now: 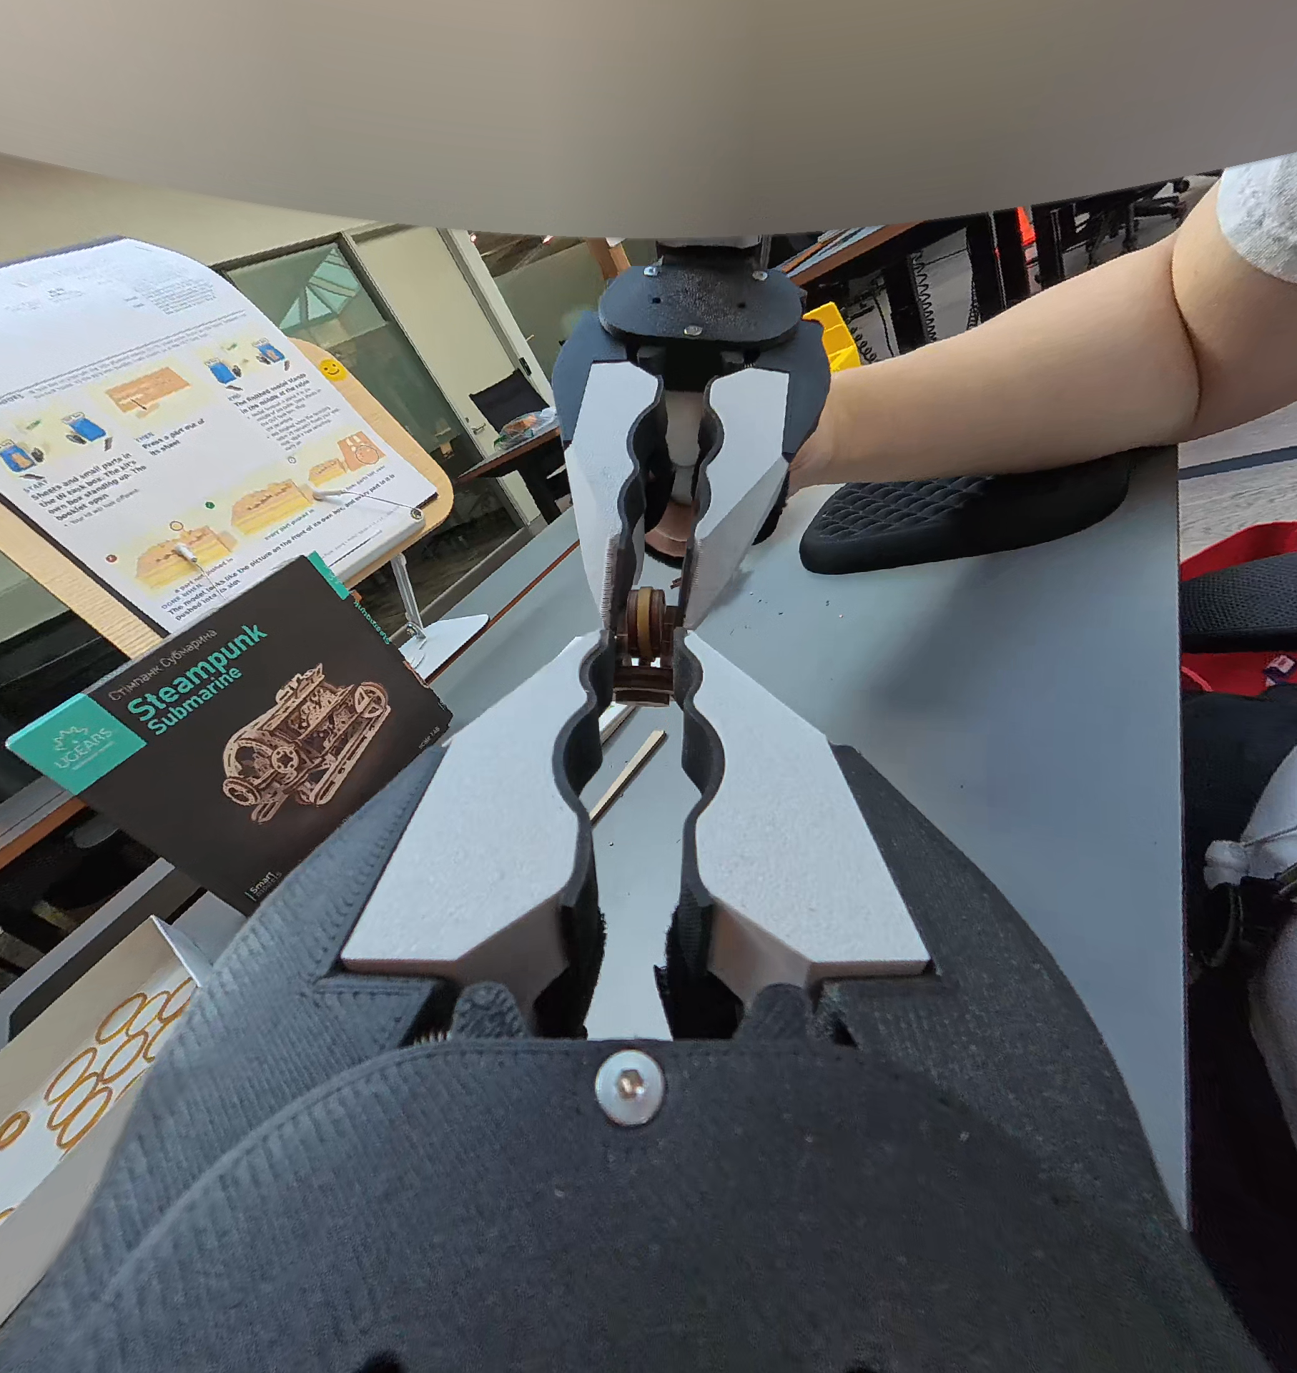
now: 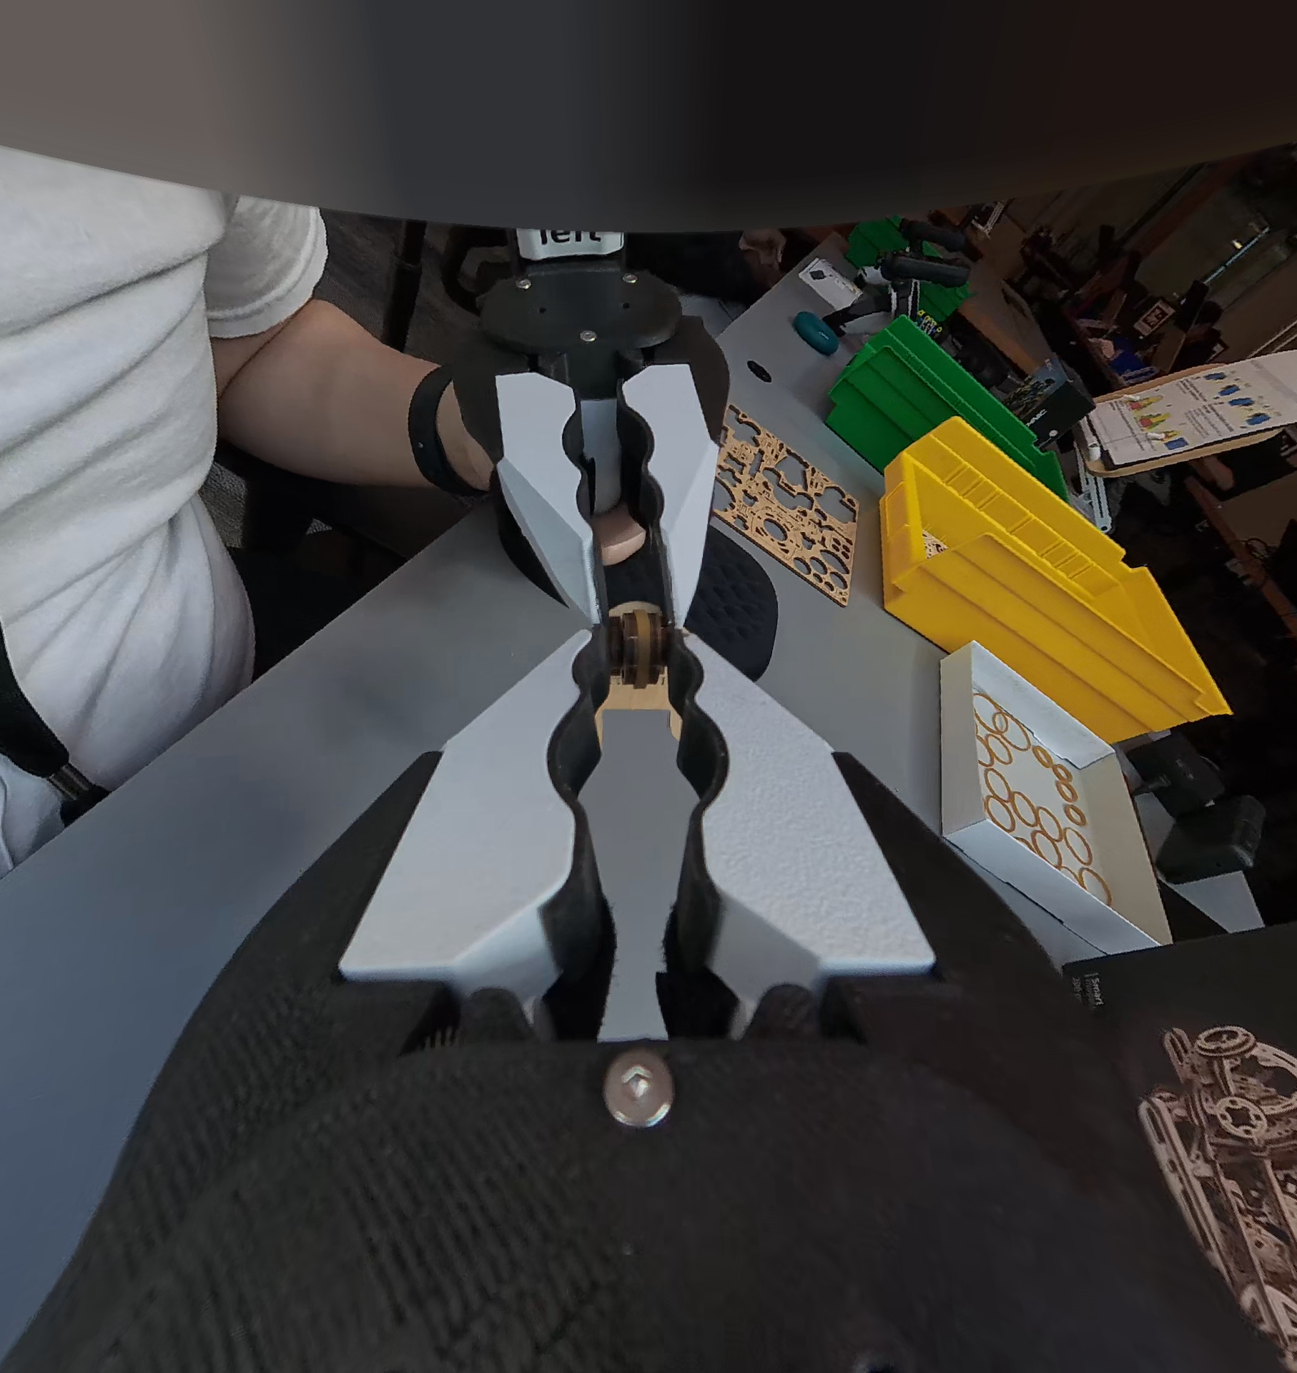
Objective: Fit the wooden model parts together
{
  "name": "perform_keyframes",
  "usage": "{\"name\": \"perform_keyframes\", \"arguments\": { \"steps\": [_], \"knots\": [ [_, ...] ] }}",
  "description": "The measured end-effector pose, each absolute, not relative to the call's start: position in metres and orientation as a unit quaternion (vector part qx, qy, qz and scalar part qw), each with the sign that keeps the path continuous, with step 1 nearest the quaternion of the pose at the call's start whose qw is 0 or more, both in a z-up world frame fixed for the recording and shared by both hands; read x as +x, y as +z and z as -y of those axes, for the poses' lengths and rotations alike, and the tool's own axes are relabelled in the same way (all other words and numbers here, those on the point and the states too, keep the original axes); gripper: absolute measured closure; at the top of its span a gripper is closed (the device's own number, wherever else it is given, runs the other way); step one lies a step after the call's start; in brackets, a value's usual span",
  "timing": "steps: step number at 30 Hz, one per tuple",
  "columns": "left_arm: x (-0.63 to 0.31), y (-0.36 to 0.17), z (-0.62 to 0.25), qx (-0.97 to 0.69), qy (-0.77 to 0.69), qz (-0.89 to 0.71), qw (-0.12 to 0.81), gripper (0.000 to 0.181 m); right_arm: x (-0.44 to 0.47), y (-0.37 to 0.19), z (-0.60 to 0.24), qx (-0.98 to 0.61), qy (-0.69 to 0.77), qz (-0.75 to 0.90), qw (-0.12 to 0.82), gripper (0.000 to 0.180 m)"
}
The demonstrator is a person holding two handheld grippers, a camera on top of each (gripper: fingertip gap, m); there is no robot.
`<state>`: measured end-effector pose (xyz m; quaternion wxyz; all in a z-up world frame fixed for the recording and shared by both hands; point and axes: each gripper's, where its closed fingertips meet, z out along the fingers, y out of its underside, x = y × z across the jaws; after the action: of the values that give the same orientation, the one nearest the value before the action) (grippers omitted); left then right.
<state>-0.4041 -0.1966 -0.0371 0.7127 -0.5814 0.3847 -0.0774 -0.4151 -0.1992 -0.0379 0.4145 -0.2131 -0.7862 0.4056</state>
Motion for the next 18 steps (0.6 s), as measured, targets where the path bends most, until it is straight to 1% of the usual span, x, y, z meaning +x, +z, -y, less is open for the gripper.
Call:
{"name": "perform_keyframes", "arguments": {
  "steps": [2, 4, 8, 11, 14, 15, 16, 18],
  "knots": [
    [-0.405, -0.027, 0.200, -0.562, -0.092, -0.369, 0.734, 0.167, -0.415, -0.031, 0.200, -0.213, 0.437, 0.769, 0.415, 0.164],
    [-0.412, -0.016, 0.205, -0.550, -0.132, -0.342, 0.750, 0.163, -0.413, -0.024, 0.200, -0.206, 0.462, 0.752, 0.423, 0.165],
    [-0.419, -0.012, 0.209, -0.549, -0.184, -0.326, 0.747, 0.155, -0.408, -0.005, 0.199, -0.212, 0.532, 0.710, 0.410, 0.165],
    [-0.413, -0.011, 0.209, -0.542, -0.173, -0.329, 0.754, 0.158, -0.406, 0.001, 0.201, -0.213, 0.567, 0.692, 0.391, 0.165],
    [-0.410, -0.012, 0.208, -0.539, -0.175, -0.327, 0.757, 0.158, -0.407, -0.001, 0.207, -0.210, 0.569, 0.696, 0.384, 0.165],
    [-0.409, -0.011, 0.209, -0.534, -0.180, -0.328, 0.758, 0.161, -0.407, 0.001, 0.208, -0.209, 0.573, 0.694, 0.383, 0.165],
    [-0.408, -0.010, 0.211, -0.531, -0.183, -0.330, 0.759, 0.168, -0.407, 0.001, 0.209, -0.209, 0.578, 0.692, 0.378, 0.165],
    [-0.407, -0.010, 0.212, -0.529, -0.177, -0.334, 0.760, 0.169, -0.406, 0.002, 0.209, -0.211, 0.584, 0.691, 0.370, 0.165]
  ]
}}
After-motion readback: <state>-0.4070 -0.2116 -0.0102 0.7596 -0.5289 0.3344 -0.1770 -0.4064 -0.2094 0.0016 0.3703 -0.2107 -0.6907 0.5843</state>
